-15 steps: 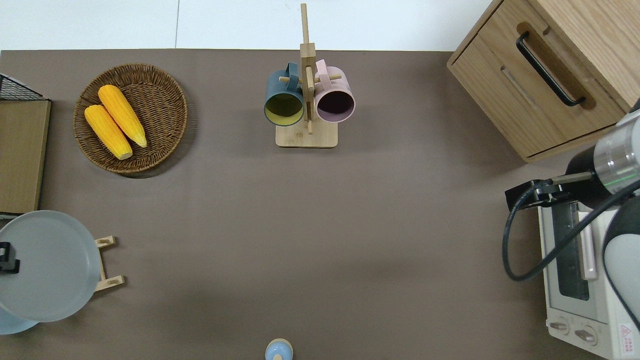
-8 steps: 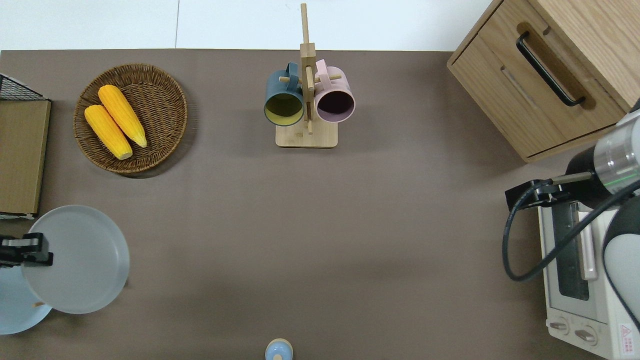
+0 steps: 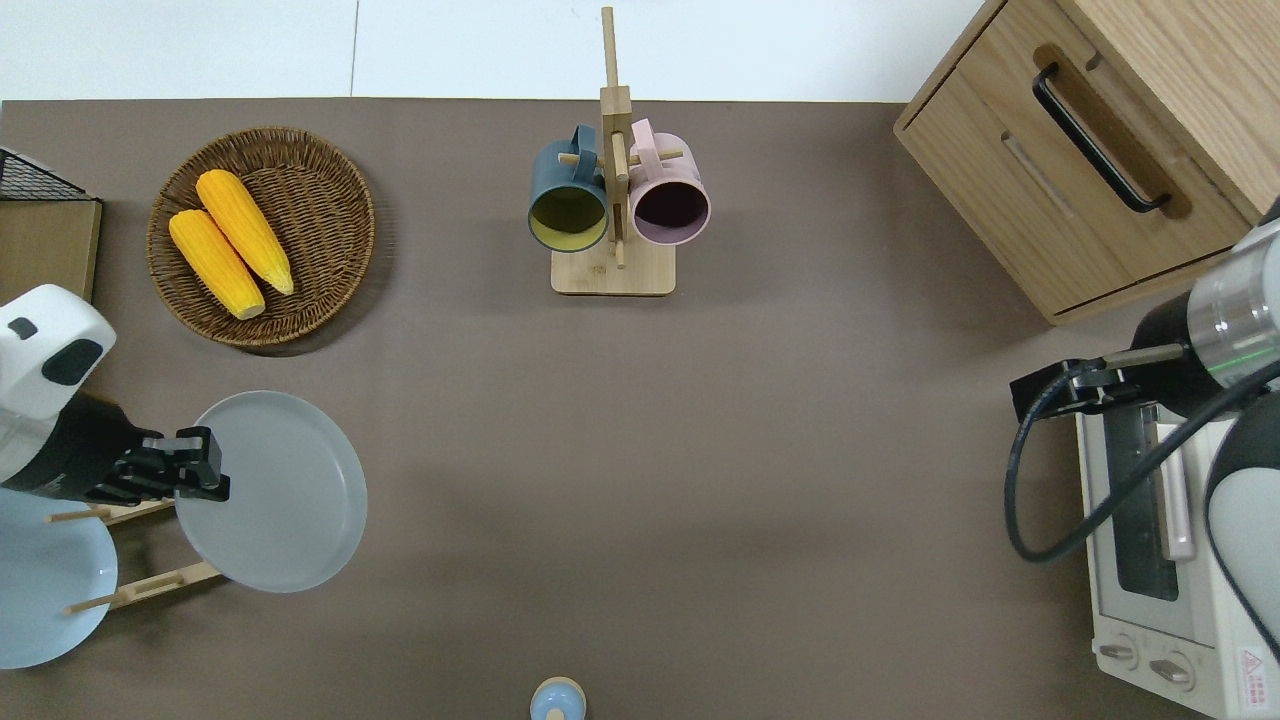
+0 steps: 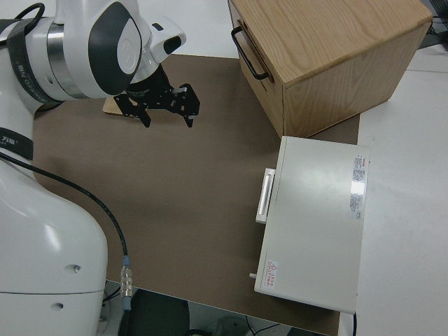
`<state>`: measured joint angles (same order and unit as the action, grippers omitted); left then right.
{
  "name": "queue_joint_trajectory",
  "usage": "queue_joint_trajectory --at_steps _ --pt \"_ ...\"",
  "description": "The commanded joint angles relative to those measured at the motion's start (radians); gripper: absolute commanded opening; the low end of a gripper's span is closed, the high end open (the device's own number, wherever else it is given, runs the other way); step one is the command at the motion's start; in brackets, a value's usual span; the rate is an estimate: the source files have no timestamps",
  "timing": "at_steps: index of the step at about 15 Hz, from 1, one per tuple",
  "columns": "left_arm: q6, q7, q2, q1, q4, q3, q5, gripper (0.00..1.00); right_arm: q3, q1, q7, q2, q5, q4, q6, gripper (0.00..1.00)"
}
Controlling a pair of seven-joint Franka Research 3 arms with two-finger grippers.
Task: Pick gray plate from low plate rack and place it on table with left arm
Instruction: 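Carry the plate away from the rack and lower it onto the table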
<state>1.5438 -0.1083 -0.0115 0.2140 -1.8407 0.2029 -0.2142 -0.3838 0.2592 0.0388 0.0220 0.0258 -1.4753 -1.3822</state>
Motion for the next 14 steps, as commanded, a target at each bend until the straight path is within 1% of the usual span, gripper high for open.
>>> queue_joint_trajectory --at_steps 1,4,10,11,14 --pt "0.131 -0.014 0.002 0.024 -0.107 0.000 -0.010 0.16 -0.021 0.023 0.012 -0.002 0.006 0.007 0.011 0.983" --pt "0.208 -0.011 -0.011 0.027 -0.166 -0.002 -0.011 0.16 -0.021 0.023 0.012 -0.002 0.006 0.007 0.011 0.983" --pt "0.249 -0.011 -0.024 0.038 -0.206 -0.022 -0.011 0.16 -0.021 0.023 0.012 -0.002 0.005 0.007 0.011 0.983" --pt "0.252 -0.011 -0.031 0.038 -0.209 -0.023 -0.011 0.20 -0.021 0.023 0.012 -0.002 0.006 0.007 0.011 0.983" --pt "0.269 -0.013 -0.036 0.038 -0.219 -0.025 -0.010 0.20 -0.021 0.023 0.012 -0.002 0.005 0.007 0.011 0.983"
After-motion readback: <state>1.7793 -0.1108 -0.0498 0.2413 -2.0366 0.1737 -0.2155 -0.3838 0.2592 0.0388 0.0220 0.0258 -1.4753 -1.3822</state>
